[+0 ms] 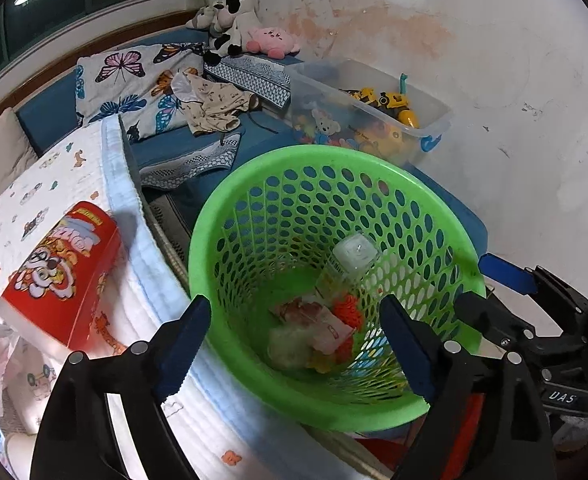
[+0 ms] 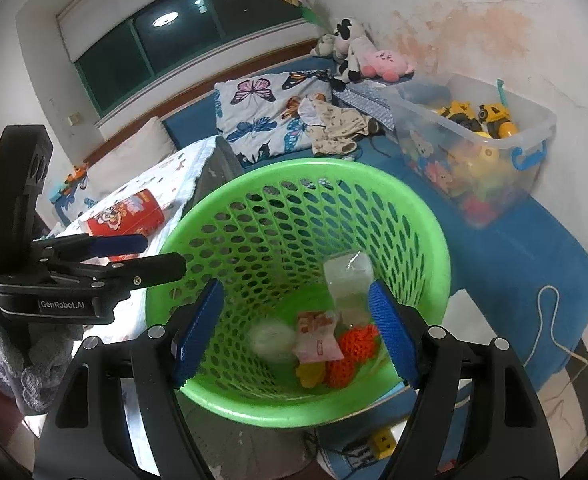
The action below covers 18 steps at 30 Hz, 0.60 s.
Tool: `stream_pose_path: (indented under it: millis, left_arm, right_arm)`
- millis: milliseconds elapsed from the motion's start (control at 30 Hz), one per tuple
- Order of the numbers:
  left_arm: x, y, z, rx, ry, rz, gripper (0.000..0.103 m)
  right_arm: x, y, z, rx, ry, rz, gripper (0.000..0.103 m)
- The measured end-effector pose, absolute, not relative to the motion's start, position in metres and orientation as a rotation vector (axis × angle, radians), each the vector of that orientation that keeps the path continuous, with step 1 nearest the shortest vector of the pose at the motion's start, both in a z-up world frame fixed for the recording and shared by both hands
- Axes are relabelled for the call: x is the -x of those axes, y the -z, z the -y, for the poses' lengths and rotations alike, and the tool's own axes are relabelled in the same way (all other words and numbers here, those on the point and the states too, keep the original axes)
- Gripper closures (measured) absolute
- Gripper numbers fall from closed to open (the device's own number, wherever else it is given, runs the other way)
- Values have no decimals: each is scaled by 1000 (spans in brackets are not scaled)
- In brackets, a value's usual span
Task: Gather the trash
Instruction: 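Move both tools back over the bed toward the paper cups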
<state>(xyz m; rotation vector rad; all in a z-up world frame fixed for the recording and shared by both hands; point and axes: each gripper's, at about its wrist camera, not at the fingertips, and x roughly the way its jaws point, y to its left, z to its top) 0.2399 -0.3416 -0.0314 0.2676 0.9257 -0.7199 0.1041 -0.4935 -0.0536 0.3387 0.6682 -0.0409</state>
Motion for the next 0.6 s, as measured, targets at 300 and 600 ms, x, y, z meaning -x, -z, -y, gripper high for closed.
stream_pose_path:
  millis: [300,600]
  left_arm:
    - [-221,8,284,-237,647,-856,20]
    - [-206,-11,201,-187,515,-802,20]
  right_arm:
    - [-102,41,462,-313,-13,-651,25]
    - [-108,30,412,-270,-91,-651,21]
